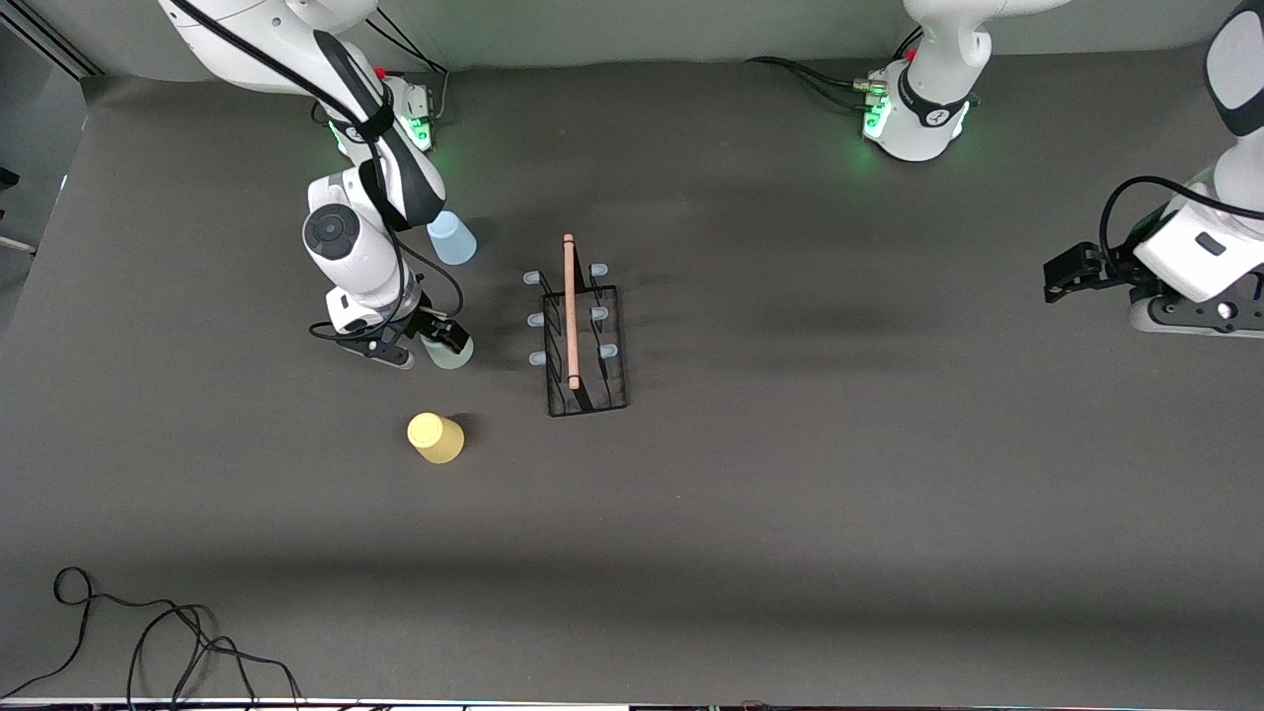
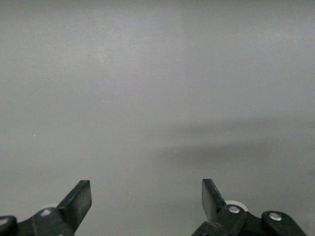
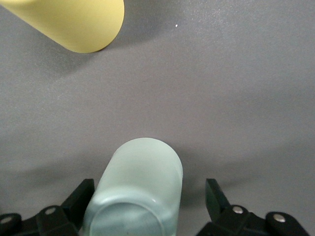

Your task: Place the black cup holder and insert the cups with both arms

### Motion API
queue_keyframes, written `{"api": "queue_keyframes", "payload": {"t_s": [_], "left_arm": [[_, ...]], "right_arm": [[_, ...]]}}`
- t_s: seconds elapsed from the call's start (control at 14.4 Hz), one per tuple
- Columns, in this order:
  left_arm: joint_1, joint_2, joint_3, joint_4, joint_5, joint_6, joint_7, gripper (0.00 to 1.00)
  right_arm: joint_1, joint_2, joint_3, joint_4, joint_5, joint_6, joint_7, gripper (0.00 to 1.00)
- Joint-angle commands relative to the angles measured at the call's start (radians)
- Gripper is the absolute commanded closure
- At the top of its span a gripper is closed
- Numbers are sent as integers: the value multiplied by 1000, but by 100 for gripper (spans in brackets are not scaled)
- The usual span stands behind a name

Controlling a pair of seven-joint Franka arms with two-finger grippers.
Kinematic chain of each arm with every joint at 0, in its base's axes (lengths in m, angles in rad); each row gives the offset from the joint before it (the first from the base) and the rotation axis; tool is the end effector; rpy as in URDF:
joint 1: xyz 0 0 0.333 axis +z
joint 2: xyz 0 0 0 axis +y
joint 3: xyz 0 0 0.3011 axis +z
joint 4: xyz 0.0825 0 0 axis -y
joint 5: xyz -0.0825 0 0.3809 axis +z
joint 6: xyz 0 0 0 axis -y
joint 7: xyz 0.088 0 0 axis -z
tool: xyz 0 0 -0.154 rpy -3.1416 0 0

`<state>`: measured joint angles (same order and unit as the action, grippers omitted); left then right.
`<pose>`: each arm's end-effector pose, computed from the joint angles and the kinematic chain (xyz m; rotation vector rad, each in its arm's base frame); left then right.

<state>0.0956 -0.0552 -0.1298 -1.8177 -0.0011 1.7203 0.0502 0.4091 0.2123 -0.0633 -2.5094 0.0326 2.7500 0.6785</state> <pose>0.5365 -0.0195 0.4888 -3.1324 0.1314 0.0670 0.4403 0.1559 0.1445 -3.0767 0.5615 -0.0397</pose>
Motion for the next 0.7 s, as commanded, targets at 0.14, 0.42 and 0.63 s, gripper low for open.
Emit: {"api": "queue_keyframes", "payload": {"t_s": [0.14,0.42,0.63], "left_arm": [[-13,-55,4,-28,12,-21,14,0],[-10,-69,9,-22,12,-38,22,0],[-2,-67,12,-22,13,-36,51,0]], "right_arm": [[16,13,-3,0,12,19,22,1],[16,15,13,1,12,19,18,48],[16,10,25,1,12,17,10,100]]}}
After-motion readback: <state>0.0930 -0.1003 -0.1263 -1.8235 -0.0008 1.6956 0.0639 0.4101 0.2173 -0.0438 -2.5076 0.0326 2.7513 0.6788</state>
